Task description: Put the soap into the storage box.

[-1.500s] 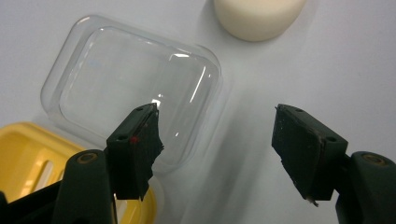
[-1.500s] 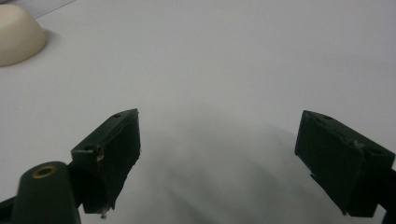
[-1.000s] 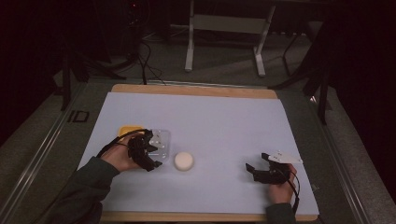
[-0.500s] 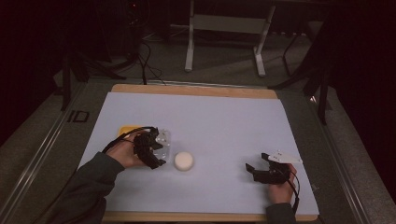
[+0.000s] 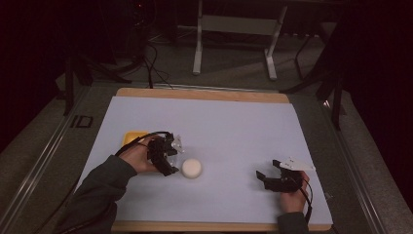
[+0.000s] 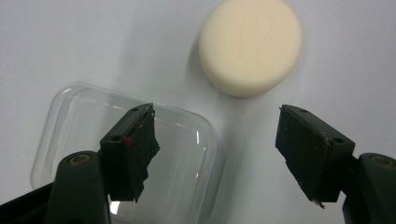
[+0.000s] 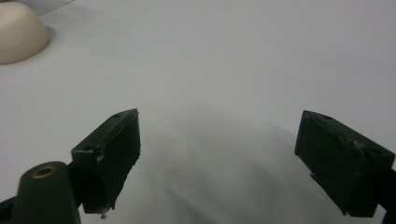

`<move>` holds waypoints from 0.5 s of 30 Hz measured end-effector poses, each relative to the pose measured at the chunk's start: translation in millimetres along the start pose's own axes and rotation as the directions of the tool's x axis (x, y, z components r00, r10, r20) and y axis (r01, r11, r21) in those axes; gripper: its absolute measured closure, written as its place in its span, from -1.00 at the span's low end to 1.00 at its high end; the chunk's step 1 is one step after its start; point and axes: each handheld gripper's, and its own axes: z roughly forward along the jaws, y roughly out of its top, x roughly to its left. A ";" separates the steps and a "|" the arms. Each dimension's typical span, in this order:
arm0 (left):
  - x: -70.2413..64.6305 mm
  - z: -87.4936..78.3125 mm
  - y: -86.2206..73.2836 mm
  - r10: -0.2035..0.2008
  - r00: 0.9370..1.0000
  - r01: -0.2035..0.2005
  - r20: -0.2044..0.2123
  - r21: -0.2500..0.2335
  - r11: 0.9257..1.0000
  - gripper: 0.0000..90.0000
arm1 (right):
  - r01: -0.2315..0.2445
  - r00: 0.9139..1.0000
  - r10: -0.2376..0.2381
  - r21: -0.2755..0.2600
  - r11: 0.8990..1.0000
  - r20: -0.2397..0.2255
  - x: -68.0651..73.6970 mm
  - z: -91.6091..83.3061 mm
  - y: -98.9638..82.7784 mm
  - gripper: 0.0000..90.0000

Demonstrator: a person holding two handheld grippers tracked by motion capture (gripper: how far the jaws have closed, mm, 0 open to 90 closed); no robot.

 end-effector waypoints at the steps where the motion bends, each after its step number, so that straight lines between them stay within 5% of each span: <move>1: 0.1 0.5 0.4 0.000 1.000 0.000 0.001 0.000 1.000 -0.35 | 0.000 1.000 0.000 0.000 1.000 0.000 0.0 0.0 0.0 -0.69; 15: -0.5 7.2 8.7 0.009 1.000 -0.009 0.024 0.006 1.000 -0.37 | 0.005 1.000 -0.005 0.001 1.000 0.001 0.5 0.1 0.1 -0.69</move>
